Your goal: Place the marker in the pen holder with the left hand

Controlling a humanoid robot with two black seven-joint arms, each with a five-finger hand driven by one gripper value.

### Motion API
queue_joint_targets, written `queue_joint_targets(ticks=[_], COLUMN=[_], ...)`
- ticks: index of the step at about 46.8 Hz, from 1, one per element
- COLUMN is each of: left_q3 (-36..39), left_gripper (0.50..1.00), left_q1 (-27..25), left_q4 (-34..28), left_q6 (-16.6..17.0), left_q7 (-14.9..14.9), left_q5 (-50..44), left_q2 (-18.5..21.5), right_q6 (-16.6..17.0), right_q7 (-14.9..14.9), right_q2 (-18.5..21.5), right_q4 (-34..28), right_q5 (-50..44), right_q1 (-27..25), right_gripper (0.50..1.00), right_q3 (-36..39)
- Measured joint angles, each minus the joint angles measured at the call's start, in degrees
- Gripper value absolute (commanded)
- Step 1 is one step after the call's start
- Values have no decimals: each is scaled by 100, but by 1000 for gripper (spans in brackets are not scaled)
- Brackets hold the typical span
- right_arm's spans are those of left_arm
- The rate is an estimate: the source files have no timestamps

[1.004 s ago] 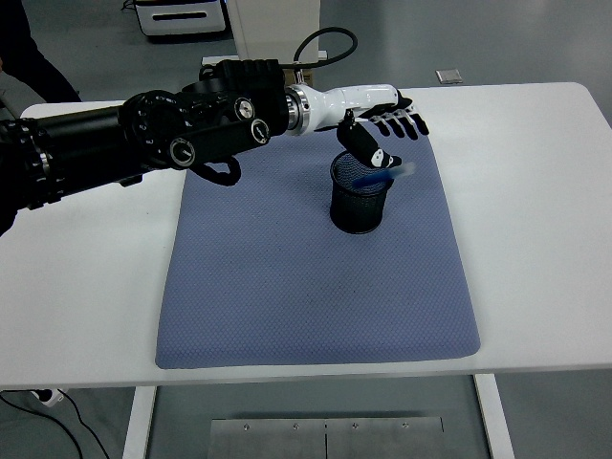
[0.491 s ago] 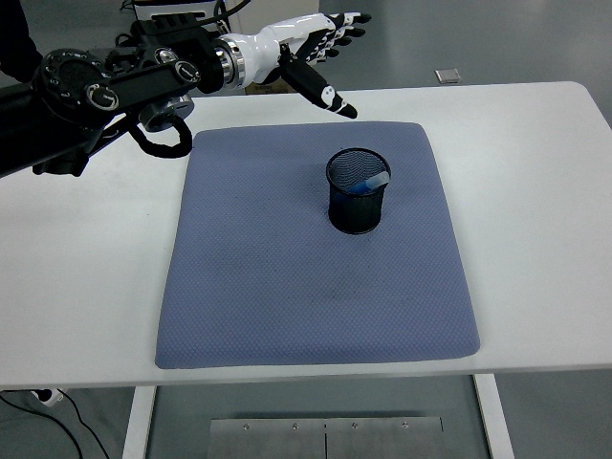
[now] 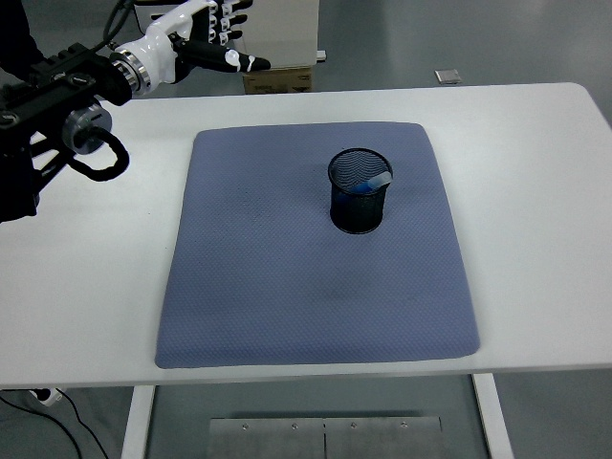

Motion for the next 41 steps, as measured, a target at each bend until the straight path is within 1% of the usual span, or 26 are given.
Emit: queue_joint_targets(ticks=[7,11,16,20,26,32,38,41], left_q3=[-774,-1161,-1543,-1725,-1815,-1846,-1858,-1858], left_gripper=[1000,1000,1000,1000,1000,1000,1000,1000], left_q1=[806,1239,1691,1944,2220,2413,2556,2615], left_q4=[5,7,8,27,118,173,180,180], left_q6=[-7,-15,-160,-278,-303,-298,-302,-303], left_q7=[-3,-10,-8,-9,-9,-23,-177,-207], left_q5=[-68,-195,-511,-822,-1206,-1331,-1357,-1350], left_q2=[131,269,460,611,724,885,923,925], right_q6=[0,0,0,0,0,1,7,12], right_q7=[1,2,2,2,1,2,1,1], right_q2=[0,0,0,0,0,0,0,0], right_q4=[0,-1,1,-1,3,5,21,31], right_q5=[0,0,0,0,-3,-3,-2,-11], right_q1=[0,1,2,1,1,2,1,1], right_gripper=[1000,1000,1000,1000,1000,1000,1000,1000], right_q3=[0,0,0,-4,-1,13,13,7])
